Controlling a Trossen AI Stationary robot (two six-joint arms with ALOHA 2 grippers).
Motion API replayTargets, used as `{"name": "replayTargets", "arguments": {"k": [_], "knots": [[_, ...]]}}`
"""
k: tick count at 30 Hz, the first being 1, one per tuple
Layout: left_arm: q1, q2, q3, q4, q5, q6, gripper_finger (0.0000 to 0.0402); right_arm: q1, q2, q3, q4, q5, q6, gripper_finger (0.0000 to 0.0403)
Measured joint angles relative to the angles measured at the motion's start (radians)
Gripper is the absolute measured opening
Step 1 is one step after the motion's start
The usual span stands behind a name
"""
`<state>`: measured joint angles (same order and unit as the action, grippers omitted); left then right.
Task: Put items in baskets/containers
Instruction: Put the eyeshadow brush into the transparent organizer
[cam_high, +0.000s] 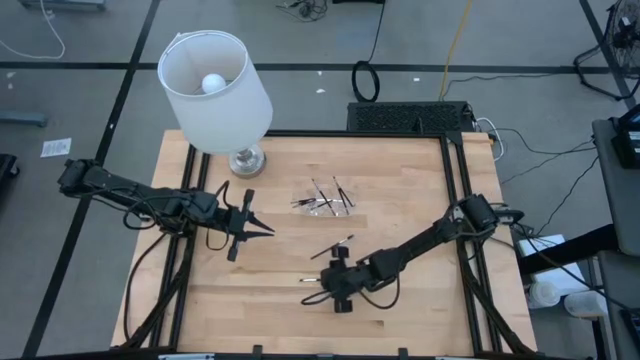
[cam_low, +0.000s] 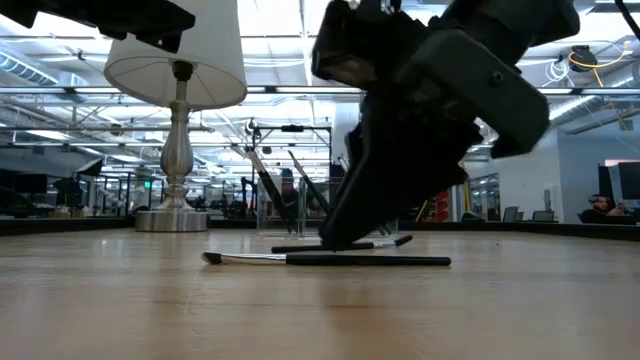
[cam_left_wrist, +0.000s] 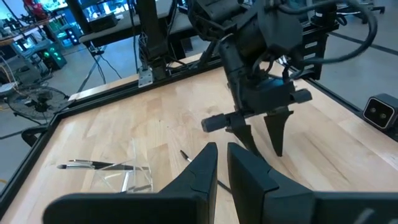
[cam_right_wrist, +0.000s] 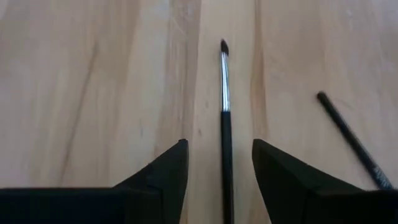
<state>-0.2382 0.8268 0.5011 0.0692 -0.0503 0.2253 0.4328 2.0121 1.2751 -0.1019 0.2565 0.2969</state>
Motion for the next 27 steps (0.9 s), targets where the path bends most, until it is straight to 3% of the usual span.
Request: {"name": "replayTargets", "arguments": {"k": [14, 18, 24, 27], "knots": [[0.0, 0.0, 0.0, 0.01, -0.001, 0.021, 0.0047, -0.002, -0.004, -0.087, 0.014, 0.005, 0.046, 0.0151], [0.0, 0.0, 0.0, 0.01, -0.001, 0.025, 0.0047, -0.011, -0.005, -0.112, 0.034, -0.009, 0.06, 0.0116], [0.0, 0.0, 0.0, 0.01, -0.001, 0.003, 0.0047, -0.028, -0.005, -0.133, 0.029, -0.048, 0.11, 0.0014], [0.0, 0.0, 0.0, 0.01, -0.001, -0.003, 0.0047, -0.027, -0.004, -0.135, 0.034, -0.033, 0.121, 0.0011]]}}
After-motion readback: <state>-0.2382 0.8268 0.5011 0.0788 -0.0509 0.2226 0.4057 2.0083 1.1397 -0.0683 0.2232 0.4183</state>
